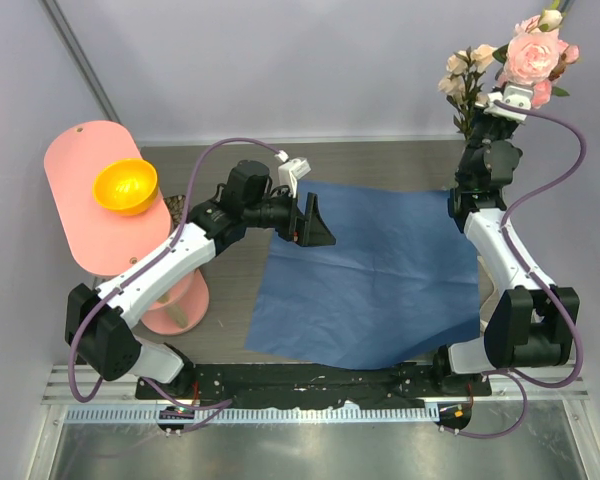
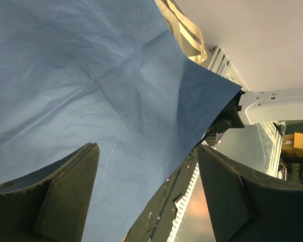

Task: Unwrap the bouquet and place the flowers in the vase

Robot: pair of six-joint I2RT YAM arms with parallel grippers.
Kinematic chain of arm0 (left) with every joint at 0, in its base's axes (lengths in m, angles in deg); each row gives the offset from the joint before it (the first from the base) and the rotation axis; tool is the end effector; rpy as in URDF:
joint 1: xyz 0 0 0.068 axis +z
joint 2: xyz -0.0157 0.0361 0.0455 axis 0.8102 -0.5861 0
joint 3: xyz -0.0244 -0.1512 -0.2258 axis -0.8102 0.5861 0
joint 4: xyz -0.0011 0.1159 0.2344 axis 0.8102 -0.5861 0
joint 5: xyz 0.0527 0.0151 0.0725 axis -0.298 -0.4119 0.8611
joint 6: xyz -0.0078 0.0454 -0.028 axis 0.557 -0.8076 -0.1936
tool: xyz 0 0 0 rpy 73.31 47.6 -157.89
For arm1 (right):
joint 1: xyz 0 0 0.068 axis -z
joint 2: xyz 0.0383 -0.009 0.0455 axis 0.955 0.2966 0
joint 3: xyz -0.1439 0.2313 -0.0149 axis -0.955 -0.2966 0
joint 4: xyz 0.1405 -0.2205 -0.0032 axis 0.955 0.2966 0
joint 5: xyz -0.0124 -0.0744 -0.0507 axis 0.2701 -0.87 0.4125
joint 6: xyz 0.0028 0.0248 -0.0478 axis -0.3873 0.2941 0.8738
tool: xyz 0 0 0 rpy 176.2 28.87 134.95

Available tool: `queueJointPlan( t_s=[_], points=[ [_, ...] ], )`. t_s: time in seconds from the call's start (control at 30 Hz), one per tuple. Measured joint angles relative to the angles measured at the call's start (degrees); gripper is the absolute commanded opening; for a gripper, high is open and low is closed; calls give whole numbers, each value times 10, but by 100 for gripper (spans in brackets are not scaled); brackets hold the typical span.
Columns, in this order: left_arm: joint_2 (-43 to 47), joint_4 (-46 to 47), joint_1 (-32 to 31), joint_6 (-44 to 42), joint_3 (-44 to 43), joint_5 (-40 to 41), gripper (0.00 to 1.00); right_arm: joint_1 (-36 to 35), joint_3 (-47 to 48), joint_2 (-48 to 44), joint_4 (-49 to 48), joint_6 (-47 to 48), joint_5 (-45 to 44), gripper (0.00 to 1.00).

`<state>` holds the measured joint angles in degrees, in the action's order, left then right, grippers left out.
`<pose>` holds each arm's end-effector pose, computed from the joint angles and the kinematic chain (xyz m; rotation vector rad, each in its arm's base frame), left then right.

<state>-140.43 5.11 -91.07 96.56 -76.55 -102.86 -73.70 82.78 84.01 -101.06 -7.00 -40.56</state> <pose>0.2466 -0.2112 0.3454 0.6104 2.1487 -1.2850 0.3180 -0.0093 0.4252 0.2251 1.0188 -0.4771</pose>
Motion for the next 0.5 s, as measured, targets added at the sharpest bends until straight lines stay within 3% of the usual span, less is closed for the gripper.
queueJointPlan(
  t_s=[0.5],
  points=[
    [0,1,0,0,0,-5,83,0,-42,13,-23,-4,-19,1]
  ],
)
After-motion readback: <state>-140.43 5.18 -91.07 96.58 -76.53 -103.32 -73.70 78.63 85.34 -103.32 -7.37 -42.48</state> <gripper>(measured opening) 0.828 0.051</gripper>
